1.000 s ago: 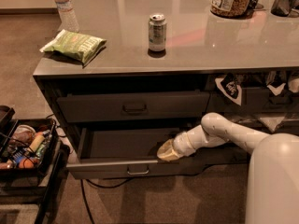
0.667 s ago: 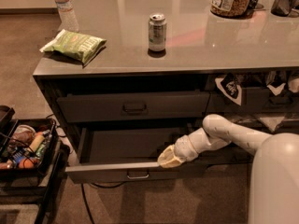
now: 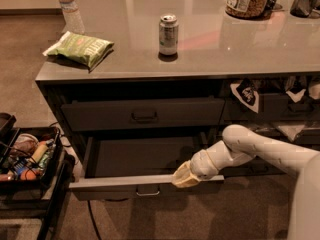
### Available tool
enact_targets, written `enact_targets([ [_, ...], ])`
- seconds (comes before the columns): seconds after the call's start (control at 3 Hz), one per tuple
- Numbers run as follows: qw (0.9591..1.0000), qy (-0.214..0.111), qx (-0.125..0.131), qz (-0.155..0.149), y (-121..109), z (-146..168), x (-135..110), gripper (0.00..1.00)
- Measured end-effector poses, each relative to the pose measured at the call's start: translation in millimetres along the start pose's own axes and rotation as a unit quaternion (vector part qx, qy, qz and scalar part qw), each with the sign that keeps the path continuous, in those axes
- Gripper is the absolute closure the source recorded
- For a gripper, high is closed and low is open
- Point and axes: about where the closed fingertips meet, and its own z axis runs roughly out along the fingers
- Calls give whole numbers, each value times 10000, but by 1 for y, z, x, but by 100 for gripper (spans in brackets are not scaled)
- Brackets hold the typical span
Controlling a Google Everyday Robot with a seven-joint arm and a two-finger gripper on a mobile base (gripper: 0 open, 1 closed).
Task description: Open middle drawer
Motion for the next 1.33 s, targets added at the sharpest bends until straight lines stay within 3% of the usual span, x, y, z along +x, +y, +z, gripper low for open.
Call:
enact_targets([
  [0.33,9898,550,744,-1084,-52,-12,9,100],
  [0.67,9616,970,1536,-2059,-117,-34,19,100],
  [1.0,9400,1075,2071,-2489,-160,-47,35,100],
  [1.33,9338,1513,1999,-2552,-172,-49,53,100],
])
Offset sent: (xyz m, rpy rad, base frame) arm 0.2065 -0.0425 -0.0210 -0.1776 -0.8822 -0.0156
